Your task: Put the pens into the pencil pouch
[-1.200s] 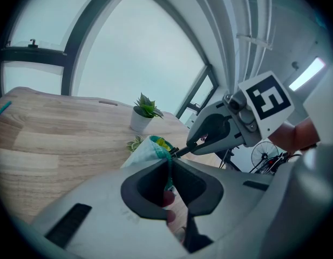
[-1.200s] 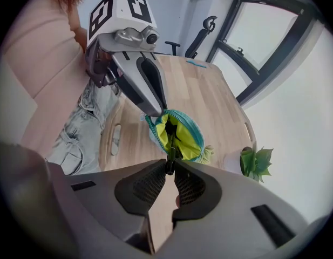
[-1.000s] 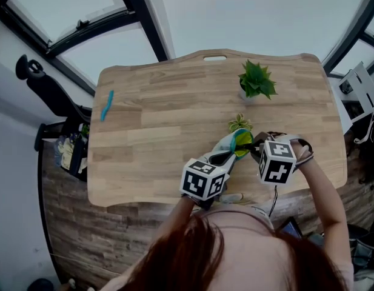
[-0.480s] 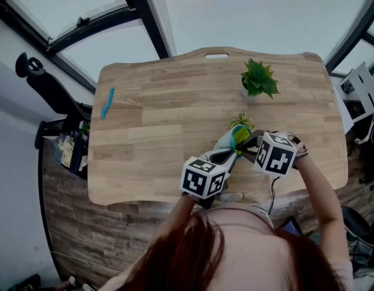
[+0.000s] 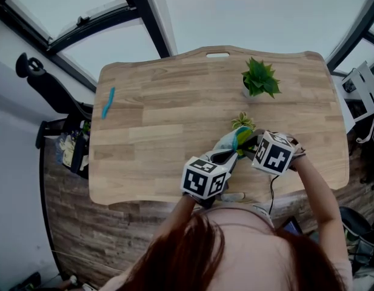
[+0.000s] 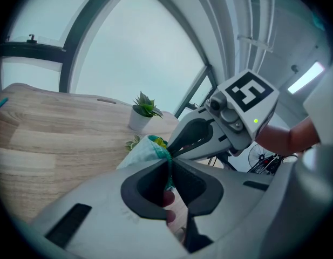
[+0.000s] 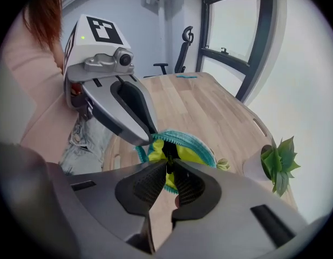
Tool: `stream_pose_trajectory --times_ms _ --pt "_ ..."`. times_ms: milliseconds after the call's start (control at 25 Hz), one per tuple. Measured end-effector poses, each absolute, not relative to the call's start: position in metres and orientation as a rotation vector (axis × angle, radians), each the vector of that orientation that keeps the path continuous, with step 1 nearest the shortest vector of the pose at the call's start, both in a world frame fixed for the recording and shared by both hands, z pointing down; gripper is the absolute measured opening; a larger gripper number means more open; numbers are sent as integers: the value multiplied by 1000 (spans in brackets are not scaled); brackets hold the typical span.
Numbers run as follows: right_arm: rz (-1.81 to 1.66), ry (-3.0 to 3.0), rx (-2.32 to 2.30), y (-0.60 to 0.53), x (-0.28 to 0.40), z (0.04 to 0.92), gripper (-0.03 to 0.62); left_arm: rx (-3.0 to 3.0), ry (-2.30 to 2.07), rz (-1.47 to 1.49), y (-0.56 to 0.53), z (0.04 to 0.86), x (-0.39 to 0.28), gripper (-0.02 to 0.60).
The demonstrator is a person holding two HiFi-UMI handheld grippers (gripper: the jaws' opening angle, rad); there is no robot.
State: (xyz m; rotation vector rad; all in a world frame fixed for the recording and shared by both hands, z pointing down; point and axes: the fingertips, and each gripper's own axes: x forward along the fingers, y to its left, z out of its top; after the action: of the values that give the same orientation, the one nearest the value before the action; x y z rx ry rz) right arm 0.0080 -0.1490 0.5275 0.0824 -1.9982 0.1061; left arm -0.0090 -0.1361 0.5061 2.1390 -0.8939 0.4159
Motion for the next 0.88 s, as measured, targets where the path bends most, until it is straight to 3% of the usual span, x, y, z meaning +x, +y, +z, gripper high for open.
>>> stream_pose_trajectory --times_ms 400,880 --pt "120 -2054 205 -162 18 523 75 2117 -912 389 -143 508 -11 20" --pt "245 -2261 672 -182 43 478 67 2089 -972 403 -143 509 -19 21"
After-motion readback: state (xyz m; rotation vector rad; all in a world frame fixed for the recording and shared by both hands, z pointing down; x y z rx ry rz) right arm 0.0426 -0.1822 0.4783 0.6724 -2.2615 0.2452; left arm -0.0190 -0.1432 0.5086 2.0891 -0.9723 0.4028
